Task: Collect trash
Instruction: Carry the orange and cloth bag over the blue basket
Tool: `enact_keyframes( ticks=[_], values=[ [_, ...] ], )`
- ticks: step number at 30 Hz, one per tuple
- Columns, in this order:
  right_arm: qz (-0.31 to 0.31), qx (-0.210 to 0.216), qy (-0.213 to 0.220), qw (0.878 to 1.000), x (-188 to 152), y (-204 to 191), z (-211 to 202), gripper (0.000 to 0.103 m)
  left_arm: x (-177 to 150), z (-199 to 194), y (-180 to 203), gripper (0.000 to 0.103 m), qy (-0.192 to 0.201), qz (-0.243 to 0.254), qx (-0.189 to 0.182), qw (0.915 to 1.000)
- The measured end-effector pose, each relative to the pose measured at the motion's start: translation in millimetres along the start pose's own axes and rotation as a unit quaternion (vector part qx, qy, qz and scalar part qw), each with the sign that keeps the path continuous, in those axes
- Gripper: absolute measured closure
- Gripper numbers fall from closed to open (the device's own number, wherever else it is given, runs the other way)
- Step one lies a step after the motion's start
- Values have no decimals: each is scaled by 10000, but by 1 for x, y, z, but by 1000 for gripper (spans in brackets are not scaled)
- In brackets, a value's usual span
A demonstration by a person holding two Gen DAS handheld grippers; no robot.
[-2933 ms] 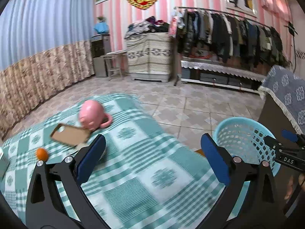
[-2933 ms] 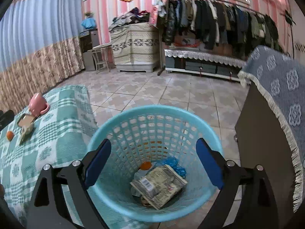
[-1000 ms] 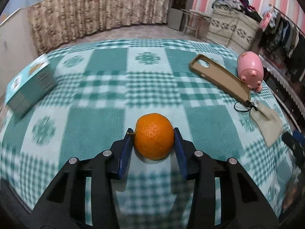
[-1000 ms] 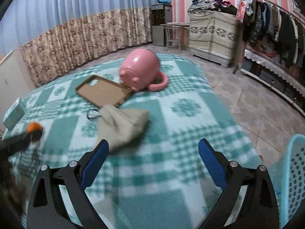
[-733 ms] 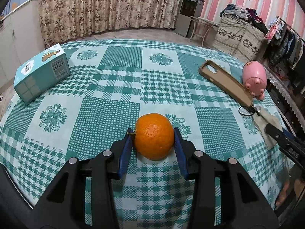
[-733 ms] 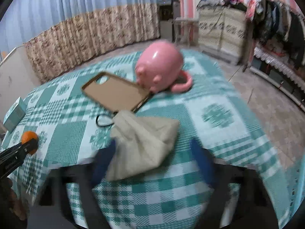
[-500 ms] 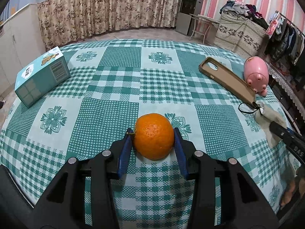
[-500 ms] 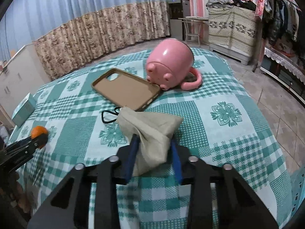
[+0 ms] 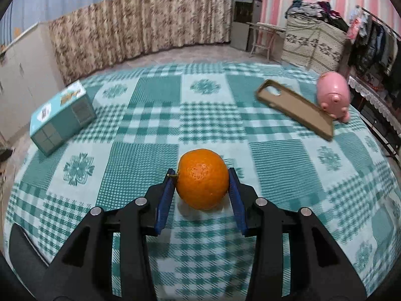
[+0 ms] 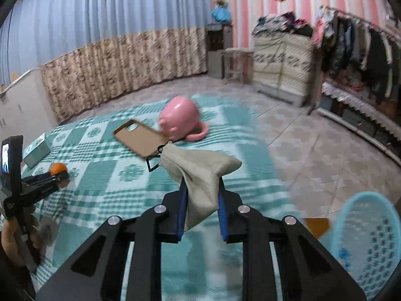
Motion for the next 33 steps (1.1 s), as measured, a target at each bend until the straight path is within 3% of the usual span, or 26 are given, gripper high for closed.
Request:
enact_keyframes(
  ticks=[6, 13, 19, 33],
  values=[
    [95, -735, 402, 9964, -3, 57, -61, 81, 10, -41, 36, 62, 407, 178, -384, 9983],
    [926, -1194, 625, 9865, -18, 133, -121, 81, 17, -90, 95, 62, 831, 602, -810, 9914],
    [1421, -1484, 739, 9759, -30, 187, -143, 81, 19, -126, 137, 62, 1100, 781, -1193, 9836],
    [1887, -1519, 940, 9656, -40, 247, -164, 81, 19, -150, 268, 62, 1310, 1561, -1787, 9626]
  ],
)
Point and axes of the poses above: each gripper's, at about its wrist camera, not at the fingertips, and z roughly the way its jaws point, y to its right, x to its top, the point moved 4 cm from there along z, roughly the way its jaws point, and after that the axes turned 9 degrees about z, right-handed, at the moved point
